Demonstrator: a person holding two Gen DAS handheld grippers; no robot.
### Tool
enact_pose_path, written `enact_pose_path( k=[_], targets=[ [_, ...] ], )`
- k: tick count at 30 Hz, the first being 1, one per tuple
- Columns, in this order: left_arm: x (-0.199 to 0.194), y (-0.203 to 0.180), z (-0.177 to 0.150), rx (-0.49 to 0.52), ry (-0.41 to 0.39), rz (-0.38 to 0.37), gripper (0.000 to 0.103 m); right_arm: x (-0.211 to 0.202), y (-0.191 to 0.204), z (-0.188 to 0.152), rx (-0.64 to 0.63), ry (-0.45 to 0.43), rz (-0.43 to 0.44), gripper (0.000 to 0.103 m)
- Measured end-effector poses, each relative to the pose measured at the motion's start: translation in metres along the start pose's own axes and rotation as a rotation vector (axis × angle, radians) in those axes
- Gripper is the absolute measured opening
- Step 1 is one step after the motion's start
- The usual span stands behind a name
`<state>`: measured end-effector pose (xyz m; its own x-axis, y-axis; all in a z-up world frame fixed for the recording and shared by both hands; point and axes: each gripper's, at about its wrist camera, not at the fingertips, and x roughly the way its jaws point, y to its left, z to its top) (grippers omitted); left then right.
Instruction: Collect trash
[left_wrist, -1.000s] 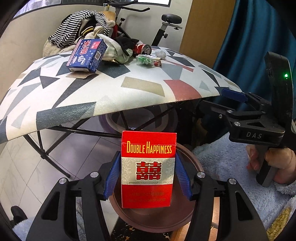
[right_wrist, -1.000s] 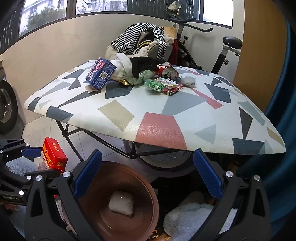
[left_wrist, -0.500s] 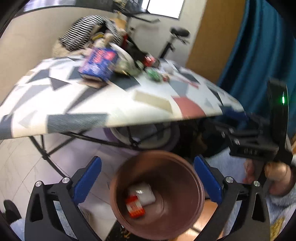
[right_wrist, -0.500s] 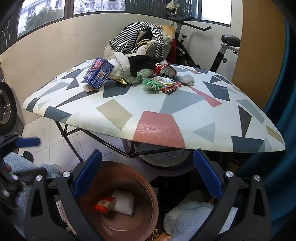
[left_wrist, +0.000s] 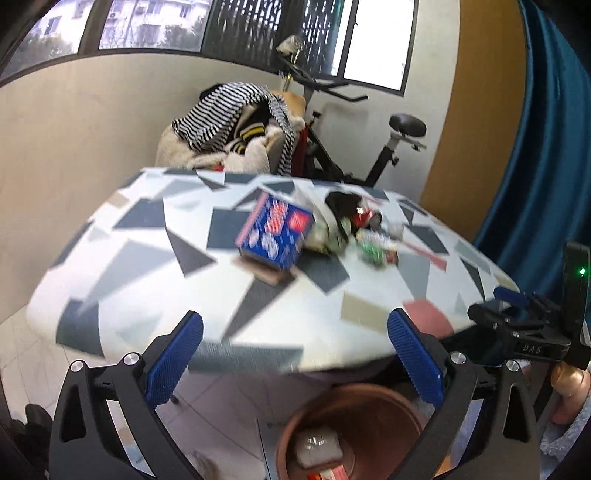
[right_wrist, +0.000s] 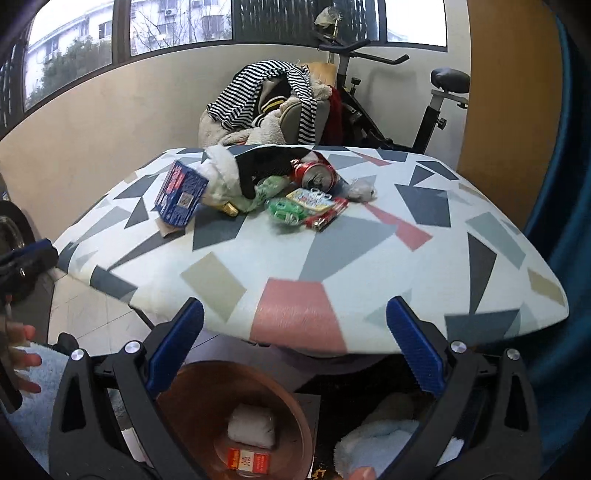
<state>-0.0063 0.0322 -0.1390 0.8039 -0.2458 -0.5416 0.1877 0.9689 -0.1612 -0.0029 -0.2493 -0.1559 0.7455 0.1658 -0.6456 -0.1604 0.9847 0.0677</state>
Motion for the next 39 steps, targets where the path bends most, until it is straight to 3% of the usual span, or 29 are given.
enact_pose_path(
  k=[5, 10, 22, 25, 33, 37, 39],
  targets=[
    [0.007, 0.006, 0.033, 0.011, -0.019, 0.011, 0.097, 0.01, -0.009, 0.028, 0.017, 0.035, -0.034, 0.097],
    [0.028, 0.015, 0.055, -0.004, 0.015, -0.001, 0.097, 0.024, -0.018, 0.05, 0.047, 0.071, -0.043, 0.097],
    [0.088, 0.019, 0.072, 0.073, 0.08, 0.029, 0.097, 0.071, -0.025, 0.083, 0.047, 0.138, -0.075, 0.097],
    [0.107, 0.023, 0.075, 0.089, 0.112, 0.003, 0.097, 0.083, -0.028, 0.087, 0.055, 0.161, -0.071, 0.097],
    [0.171, 0.017, 0.083, 0.23, 0.181, -0.048, 0.097, 0.1, -0.035, 0.096, 0.06, 0.165, -0.045, 0.097],
    [0.204, 0.016, 0.084, 0.32, 0.202, -0.005, 0.097, 0.101, -0.034, 0.099, 0.038, 0.158, -0.051, 0.097],
    [0.217, 0.02, 0.085, 0.306, 0.221, -0.014, 0.097, 0.1, -0.034, 0.101, 0.023, 0.154, -0.048, 0.097]
  ],
)
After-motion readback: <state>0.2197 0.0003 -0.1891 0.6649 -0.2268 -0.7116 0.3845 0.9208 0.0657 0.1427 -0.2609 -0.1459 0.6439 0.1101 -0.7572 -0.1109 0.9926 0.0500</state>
